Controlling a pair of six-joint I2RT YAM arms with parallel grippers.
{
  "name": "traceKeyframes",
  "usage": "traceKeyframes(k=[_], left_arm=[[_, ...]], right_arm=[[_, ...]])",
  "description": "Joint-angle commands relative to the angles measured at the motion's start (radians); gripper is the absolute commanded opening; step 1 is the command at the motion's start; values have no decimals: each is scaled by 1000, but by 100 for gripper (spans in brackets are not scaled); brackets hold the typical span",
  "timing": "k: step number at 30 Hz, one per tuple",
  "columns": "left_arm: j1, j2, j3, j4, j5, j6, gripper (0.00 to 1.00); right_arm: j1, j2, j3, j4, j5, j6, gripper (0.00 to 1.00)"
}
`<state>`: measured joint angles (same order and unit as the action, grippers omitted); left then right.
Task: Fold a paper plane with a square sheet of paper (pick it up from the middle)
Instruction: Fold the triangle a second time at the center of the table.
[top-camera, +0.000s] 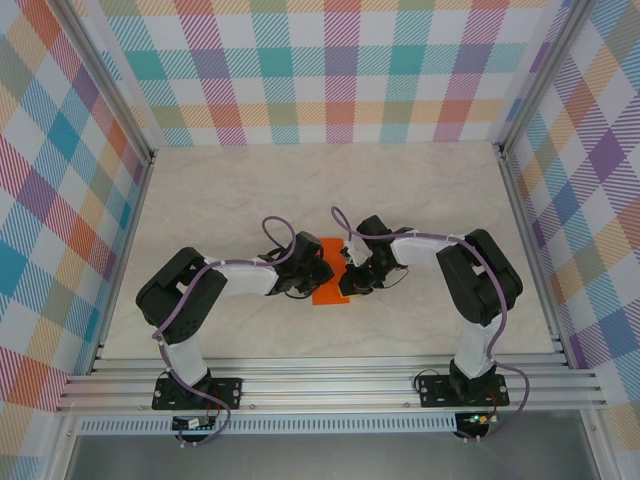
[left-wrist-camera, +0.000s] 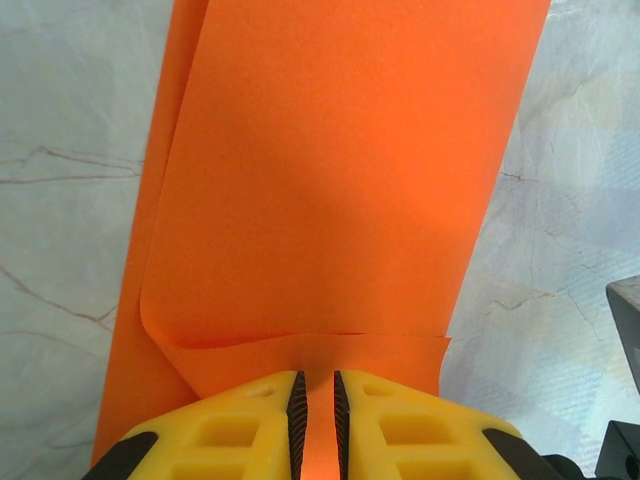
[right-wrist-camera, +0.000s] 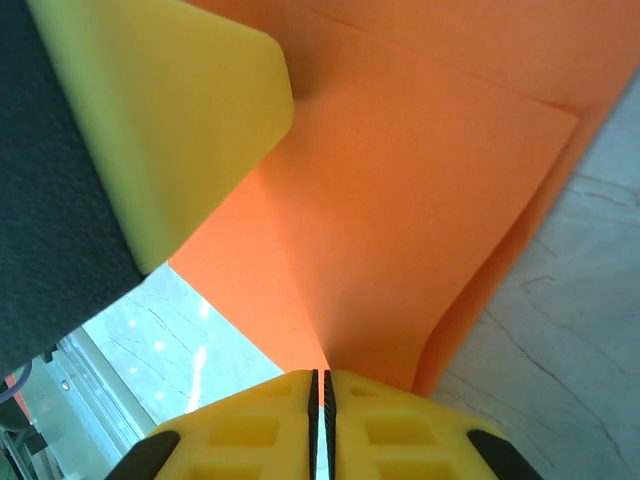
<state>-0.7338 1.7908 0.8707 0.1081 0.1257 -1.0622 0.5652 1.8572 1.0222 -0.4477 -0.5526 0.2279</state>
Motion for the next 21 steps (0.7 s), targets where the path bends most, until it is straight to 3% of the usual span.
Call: traceKeyframes(k=[1,12,21], left_arm=[[-12,39,-10,-45,-18,1,19],[-12,48,-9,-49,-17,1,19],[-12,49,-9,-56,-24,1,19]], right_arm=[[6,12,-16,-38,38,-6,13],[5,0,-85,-54,85,5,13],[5,-39,-124,-60,54,13,14]])
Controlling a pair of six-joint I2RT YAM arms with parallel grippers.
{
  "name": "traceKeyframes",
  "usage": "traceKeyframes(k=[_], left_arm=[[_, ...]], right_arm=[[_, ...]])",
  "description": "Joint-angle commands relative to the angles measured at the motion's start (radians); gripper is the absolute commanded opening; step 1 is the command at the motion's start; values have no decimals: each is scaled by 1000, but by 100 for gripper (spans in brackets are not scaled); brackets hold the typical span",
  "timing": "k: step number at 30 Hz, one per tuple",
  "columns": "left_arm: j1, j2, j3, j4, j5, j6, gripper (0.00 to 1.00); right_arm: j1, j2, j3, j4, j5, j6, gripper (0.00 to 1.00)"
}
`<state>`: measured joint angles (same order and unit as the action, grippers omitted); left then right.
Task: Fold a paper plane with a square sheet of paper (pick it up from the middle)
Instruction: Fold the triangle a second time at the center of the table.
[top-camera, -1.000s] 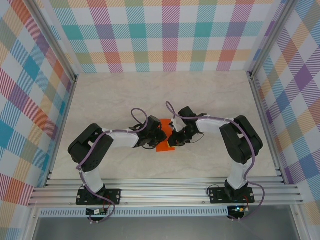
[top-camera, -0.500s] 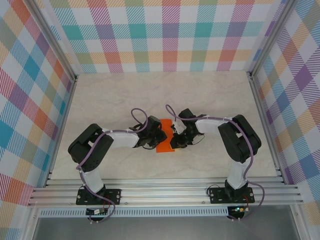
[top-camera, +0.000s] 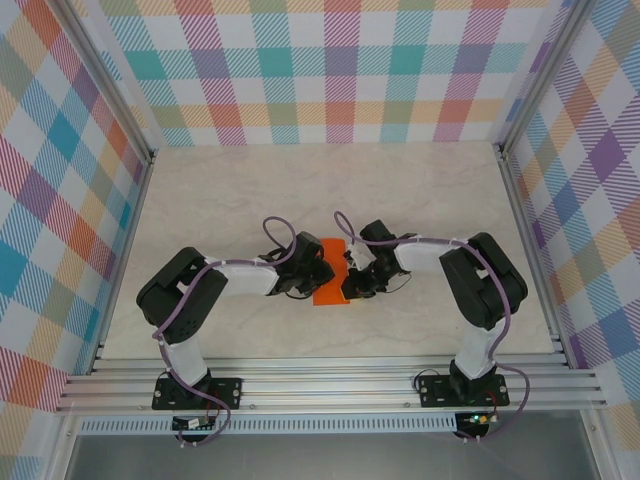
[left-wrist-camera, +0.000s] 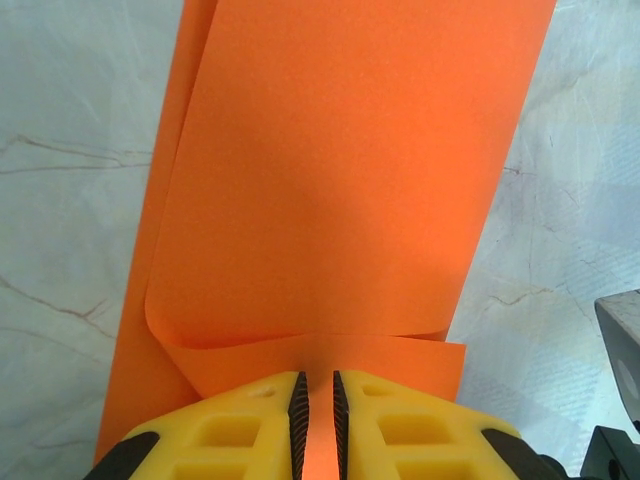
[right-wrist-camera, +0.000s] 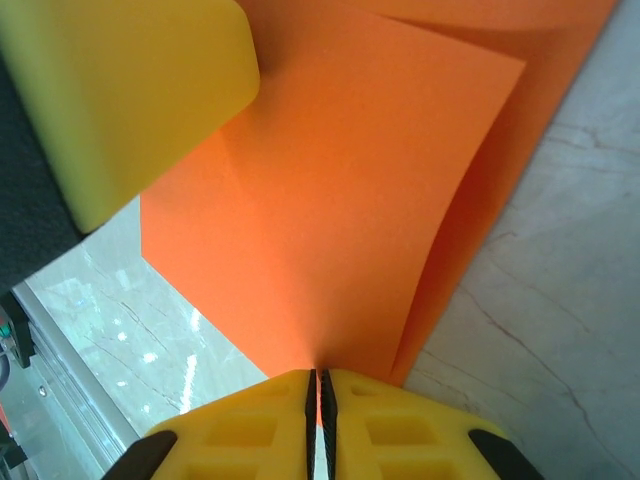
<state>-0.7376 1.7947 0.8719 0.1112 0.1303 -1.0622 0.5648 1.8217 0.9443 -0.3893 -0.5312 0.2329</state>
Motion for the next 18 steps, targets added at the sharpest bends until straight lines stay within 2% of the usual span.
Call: traceKeyframes(k=[1,18], left_arm=[[-8,46,-10,-58,-28,2,18],[-8,48,-5,-52,-22,6,18]], right_arm=[[6,-5,-51,-121,35,9,14],[6,-76,-68,-182,104,43,14]])
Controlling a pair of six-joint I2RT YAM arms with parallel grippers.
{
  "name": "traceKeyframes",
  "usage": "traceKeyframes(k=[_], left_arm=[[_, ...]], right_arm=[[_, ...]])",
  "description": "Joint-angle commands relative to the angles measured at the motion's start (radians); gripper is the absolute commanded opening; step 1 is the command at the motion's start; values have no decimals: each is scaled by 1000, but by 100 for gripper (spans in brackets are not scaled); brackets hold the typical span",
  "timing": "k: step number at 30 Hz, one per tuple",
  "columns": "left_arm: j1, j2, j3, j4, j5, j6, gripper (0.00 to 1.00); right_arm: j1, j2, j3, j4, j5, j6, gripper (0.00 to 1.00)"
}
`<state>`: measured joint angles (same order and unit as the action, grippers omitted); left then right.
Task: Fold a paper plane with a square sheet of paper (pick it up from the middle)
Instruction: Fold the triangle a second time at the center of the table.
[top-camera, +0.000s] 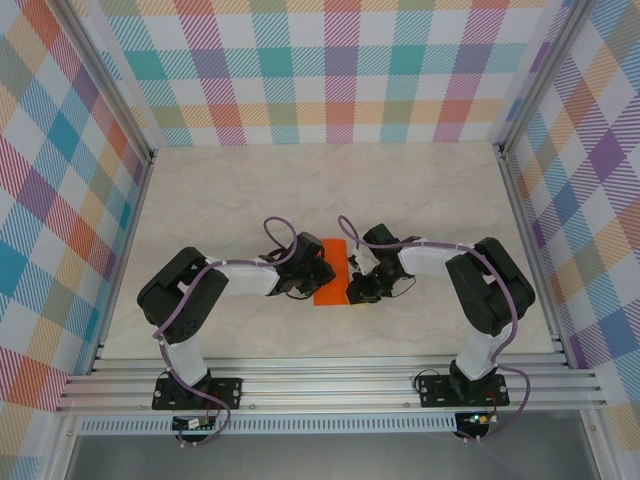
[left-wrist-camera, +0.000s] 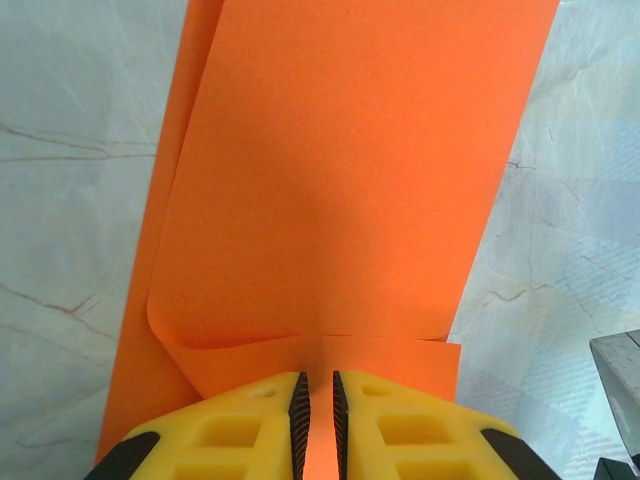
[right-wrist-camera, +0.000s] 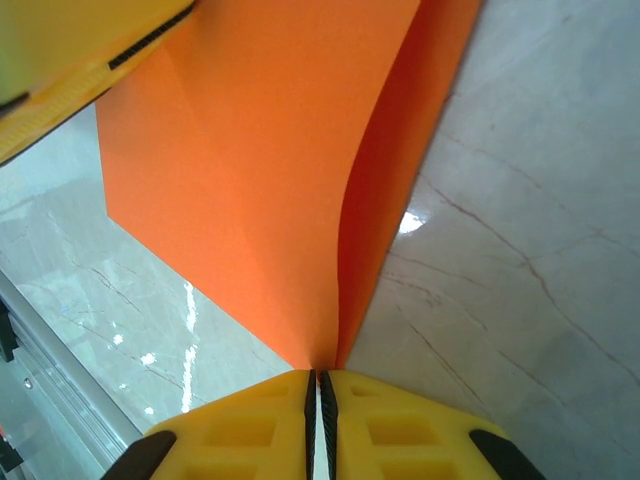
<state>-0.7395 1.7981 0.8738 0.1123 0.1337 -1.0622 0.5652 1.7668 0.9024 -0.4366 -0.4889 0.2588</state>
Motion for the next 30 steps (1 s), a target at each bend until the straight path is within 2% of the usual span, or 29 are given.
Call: traceKeyframes(k=[1,6,9,15,20,24,30], left_arm=[[-6,45,-7,-55,-22,7,18],[-5,41,-6,-57,-22,12,18],[-6,47,-2,-53,-15,12,18],[-6,44,-1,-50,-14,12,18],[-5,44,-1,-49,-11,12,18],[-6,31,-4,-47,-14,15,19],[-6,-9,-2,-38,-8,38,24]], right_arm=[[6,-41,-16,-133,58,24,14],[6,-105,33,-87,2,69,15],[9,-70,68,-50,-56,91,15],[20,30,120,-7,-81,120,17],[26,86,124,-1,-53,121,19],[25,122,89,-55,72,99,17],[25,131,27,-16,67,121,12]])
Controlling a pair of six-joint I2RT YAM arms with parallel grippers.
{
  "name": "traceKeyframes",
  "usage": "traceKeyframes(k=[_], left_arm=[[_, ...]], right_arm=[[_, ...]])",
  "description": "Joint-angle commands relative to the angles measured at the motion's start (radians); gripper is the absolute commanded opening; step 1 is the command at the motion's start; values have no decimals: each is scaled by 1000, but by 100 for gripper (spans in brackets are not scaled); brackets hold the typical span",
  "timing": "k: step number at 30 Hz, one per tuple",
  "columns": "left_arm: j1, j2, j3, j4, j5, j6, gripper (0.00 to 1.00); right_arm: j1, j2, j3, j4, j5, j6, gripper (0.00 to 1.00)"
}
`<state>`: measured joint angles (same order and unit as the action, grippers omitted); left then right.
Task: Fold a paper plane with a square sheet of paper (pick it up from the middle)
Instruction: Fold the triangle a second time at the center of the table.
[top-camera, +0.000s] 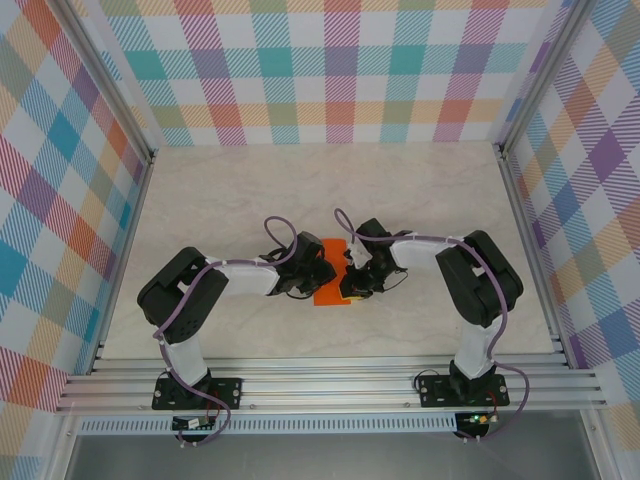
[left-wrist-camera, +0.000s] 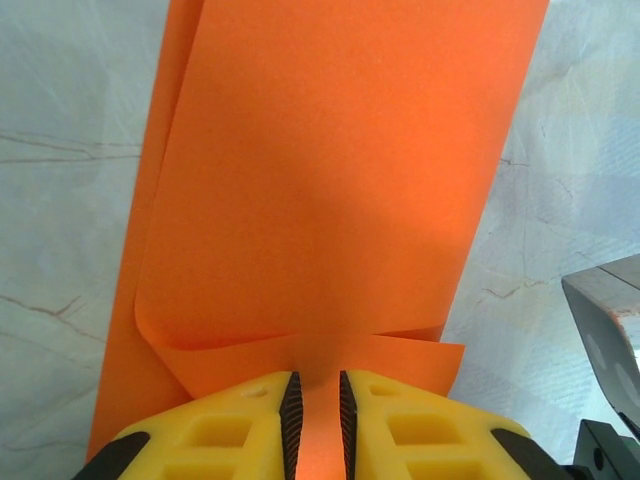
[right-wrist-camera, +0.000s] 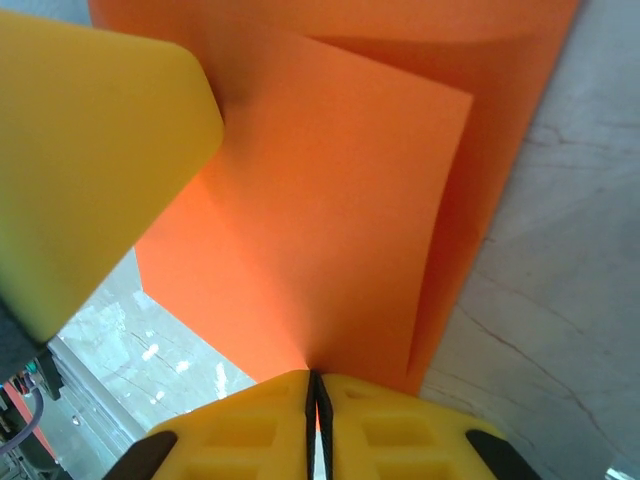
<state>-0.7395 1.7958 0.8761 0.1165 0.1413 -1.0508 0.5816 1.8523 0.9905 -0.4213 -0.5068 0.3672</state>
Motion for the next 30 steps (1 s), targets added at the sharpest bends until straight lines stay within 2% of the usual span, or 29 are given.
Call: traceKeyframes(k=[1,7,15,24,30], left_arm=[[-6,-19,-7,-39,-14,27,25],[-5,-69,-26,21,29,14,28],[-7,-25,-45,123,96,-23,27],[4,27,-46,50,-40,33,26],[40,27,-77,74,-71,67,26]], right_arm=[[9,45,-64,-27,85,17,11],[9,51,-56,-19,82,22,10],[9,56,-56,-3,77,31,10],[9,57,-69,-28,106,21,9],[6,46,-81,-42,123,14,9]])
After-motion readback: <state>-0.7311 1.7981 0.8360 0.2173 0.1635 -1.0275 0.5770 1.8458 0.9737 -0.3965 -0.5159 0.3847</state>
